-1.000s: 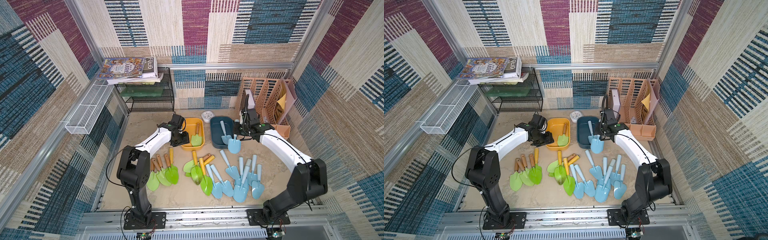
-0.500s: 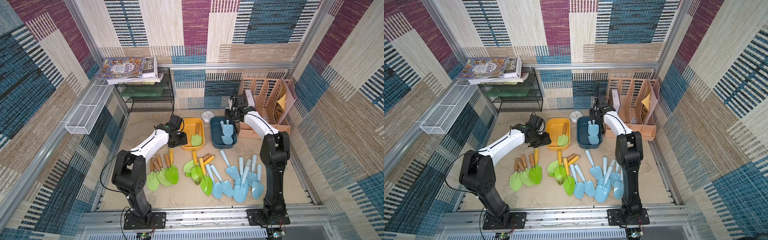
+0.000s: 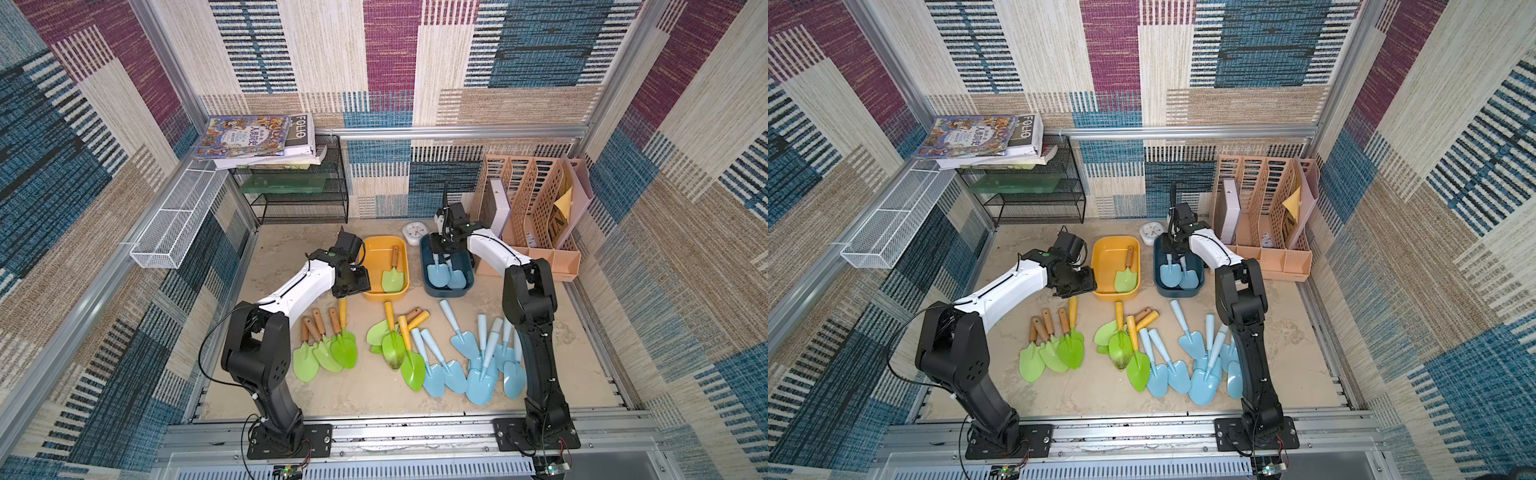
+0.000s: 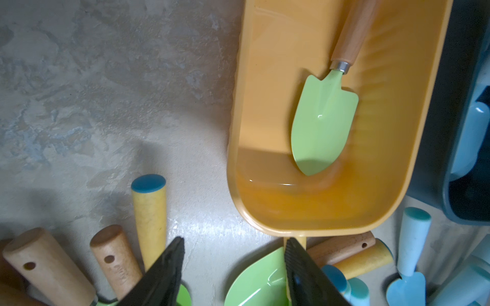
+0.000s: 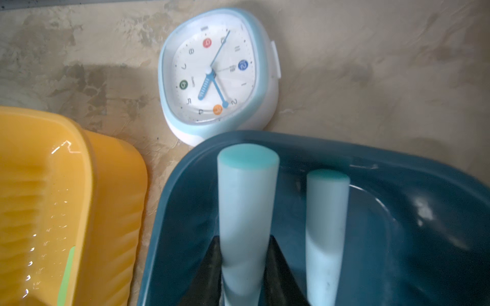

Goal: Sort the small shovels by color and place them into the storage box
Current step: Place the shovel in the storage box, then pick up the shovel from the center of the board.

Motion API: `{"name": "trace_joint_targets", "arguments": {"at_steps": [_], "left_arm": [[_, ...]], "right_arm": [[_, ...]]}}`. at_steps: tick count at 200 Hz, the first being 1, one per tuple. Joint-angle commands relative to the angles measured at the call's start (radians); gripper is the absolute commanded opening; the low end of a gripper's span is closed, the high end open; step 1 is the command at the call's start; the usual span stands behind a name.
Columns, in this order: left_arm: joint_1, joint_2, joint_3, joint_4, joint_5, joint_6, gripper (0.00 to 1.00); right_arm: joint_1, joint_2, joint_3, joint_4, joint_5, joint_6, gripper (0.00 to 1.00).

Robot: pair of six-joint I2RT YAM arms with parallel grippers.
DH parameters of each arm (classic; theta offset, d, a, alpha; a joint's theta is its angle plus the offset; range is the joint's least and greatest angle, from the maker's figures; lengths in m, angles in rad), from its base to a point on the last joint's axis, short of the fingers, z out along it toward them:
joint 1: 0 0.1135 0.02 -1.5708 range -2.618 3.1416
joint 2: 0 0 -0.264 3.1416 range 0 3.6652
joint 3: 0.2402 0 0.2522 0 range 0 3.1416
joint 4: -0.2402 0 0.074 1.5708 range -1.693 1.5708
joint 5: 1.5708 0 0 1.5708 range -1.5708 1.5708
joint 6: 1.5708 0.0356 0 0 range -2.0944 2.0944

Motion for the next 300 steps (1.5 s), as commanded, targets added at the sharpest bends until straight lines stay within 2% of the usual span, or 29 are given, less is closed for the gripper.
{"name": "trace_joint_targets", "arguments": {"at_steps": [1, 17, 43, 68, 118, 179, 232, 300], "left_arm": [[0.002, -0.001, -0.001, -0.016, -0.006, 0.002, 0.62], [0.002, -0.006, -0.007, -0.019, -0.007, 0.003, 0.62], [0.002, -0.013, -0.013, -0.015, -0.006, 0.004, 0.64], [0.002, -0.019, -0.018, -0.018, 0.003, 0.007, 0.65], [0.002, -0.05, -0.073, -0.03, 0.003, 0.012, 0.65], [0.005, -0.106, -0.196, -0.038, -0.026, 0.003, 0.65], [0.025, -0.184, -0.303, -0.043, -0.096, -0.029, 0.62], [0.09, -0.116, -0.327, 0.007, -0.062, -0.094, 0.57]], "right_arm": [[-0.001, 0.008, 0.0, 0.015, 0.005, 0.015, 0.14], [-0.001, 0.008, -0.001, 0.015, 0.007, 0.017, 0.19], [0.001, -0.002, -0.004, 0.004, 0.009, 0.02, 0.39], [0.011, -0.035, -0.027, 0.004, 0.028, 0.017, 0.45], [0.042, -0.185, -0.137, 0.039, 0.068, 0.026, 0.45], [0.128, -0.368, -0.391, 0.104, 0.121, 0.057, 0.44], [0.187, -0.424, -0.512, 0.118, 0.15, 0.081, 0.43], [0.221, -0.439, -0.547, 0.125, 0.158, 0.094, 0.41]]}}
